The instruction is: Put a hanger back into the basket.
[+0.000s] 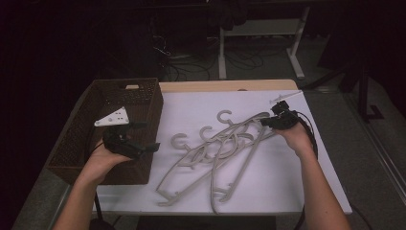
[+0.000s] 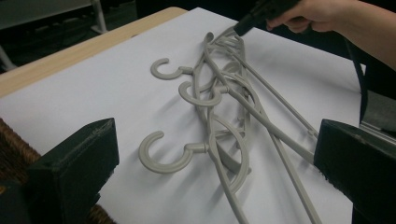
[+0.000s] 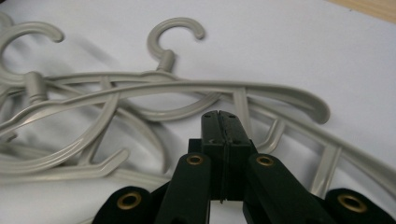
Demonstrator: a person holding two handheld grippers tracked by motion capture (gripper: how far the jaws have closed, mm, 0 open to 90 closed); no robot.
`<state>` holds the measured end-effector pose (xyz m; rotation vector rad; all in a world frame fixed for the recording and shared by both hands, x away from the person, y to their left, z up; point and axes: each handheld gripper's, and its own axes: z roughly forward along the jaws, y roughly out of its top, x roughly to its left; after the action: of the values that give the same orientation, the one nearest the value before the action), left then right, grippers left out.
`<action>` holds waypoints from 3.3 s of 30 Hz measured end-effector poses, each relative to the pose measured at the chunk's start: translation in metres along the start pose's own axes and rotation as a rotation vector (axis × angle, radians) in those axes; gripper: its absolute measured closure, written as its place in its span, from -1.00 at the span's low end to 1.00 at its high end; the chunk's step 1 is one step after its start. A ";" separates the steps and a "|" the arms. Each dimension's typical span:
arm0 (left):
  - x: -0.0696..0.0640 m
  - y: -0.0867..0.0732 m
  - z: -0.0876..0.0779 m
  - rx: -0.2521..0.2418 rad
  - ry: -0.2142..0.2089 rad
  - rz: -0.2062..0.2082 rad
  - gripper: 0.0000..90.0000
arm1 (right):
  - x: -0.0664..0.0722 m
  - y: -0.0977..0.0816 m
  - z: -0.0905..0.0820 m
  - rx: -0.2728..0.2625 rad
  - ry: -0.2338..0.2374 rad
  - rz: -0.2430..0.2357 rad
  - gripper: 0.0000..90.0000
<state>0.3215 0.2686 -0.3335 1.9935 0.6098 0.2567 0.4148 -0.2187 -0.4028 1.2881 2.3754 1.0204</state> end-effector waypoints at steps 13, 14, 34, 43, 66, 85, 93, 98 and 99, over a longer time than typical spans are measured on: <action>-0.030 0.020 0.028 0.012 -0.054 0.002 -1.00 | 0.020 -0.036 -0.015 -0.062 0.013 0.009 0.25; -0.033 0.021 0.034 0.021 -0.061 0.001 -1.00 | 0.021 -0.039 -0.016 -0.066 0.017 0.008 0.16; -0.065 0.004 0.152 0.202 -0.162 0.011 -1.00 | 0.039 -0.079 -0.035 -0.135 0.021 0.000 -0.75; -0.071 -0.010 0.190 0.292 -0.146 0.024 -1.00 | 0.042 -0.078 -0.030 -0.121 0.020 -0.020 -0.75; -0.069 -0.020 0.210 0.369 -0.053 0.017 -0.10 | 0.043 -0.078 -0.031 -0.130 0.022 -0.021 -0.74; -0.058 -0.013 0.200 0.326 -0.003 -0.120 0.53 | 0.043 -0.077 -0.032 -0.135 0.022 -0.017 -0.72; -0.051 -0.005 0.188 0.247 0.023 -0.157 0.63 | 0.042 -0.077 -0.033 -0.145 0.024 -0.017 -0.71; -0.049 0.004 0.180 0.202 0.027 -0.172 0.69 | 0.042 -0.077 -0.033 -0.153 0.027 -0.015 -0.71; -0.049 0.005 0.178 0.193 0.027 -0.173 0.70 | 0.042 -0.077 -0.033 -0.153 0.026 -0.014 -0.71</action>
<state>0.3576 0.1047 -0.4113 2.1086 0.8465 0.1222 0.3246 -0.2277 -0.4268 1.2085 2.2722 1.1956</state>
